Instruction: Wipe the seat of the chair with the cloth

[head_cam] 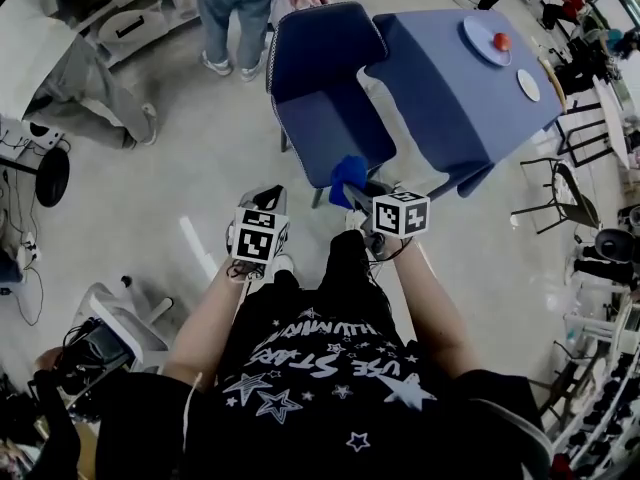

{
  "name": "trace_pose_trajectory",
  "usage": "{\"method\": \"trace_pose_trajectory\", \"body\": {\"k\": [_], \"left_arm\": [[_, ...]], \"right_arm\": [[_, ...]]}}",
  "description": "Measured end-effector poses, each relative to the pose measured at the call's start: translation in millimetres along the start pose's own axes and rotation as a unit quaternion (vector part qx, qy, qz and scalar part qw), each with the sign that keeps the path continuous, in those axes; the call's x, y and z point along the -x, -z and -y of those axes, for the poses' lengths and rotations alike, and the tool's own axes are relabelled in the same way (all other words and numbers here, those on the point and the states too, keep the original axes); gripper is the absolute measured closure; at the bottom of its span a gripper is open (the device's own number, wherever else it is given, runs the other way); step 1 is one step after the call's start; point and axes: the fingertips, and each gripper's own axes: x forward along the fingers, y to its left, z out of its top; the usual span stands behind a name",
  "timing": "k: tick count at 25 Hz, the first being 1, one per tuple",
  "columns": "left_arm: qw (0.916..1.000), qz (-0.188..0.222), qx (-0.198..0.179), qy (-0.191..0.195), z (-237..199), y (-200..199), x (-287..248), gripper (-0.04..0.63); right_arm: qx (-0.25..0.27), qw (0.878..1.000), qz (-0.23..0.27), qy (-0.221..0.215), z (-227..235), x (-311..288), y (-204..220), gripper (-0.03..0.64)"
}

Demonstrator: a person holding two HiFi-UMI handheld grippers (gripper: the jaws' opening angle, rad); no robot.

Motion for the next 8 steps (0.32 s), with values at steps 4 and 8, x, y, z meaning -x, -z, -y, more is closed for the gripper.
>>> {"method": "trace_pose_trajectory", "body": {"k": [4, 8], "left_arm": [[0.9999, 0.009, -0.009, 0.006, 19.0, -9.0, 3.6, 0.574], [0.9998, 0.015, -0.014, 0.008, 32.9, -15.9, 5.8, 0.574]], "right_arm": [[-0.010, 1.000, 0.017, 0.009, 6.4, 23.8, 2.8, 0.552], [-0.012, 1.000, 0.021, 0.016, 13.0, 38.8, 4.8, 0.551]]}}
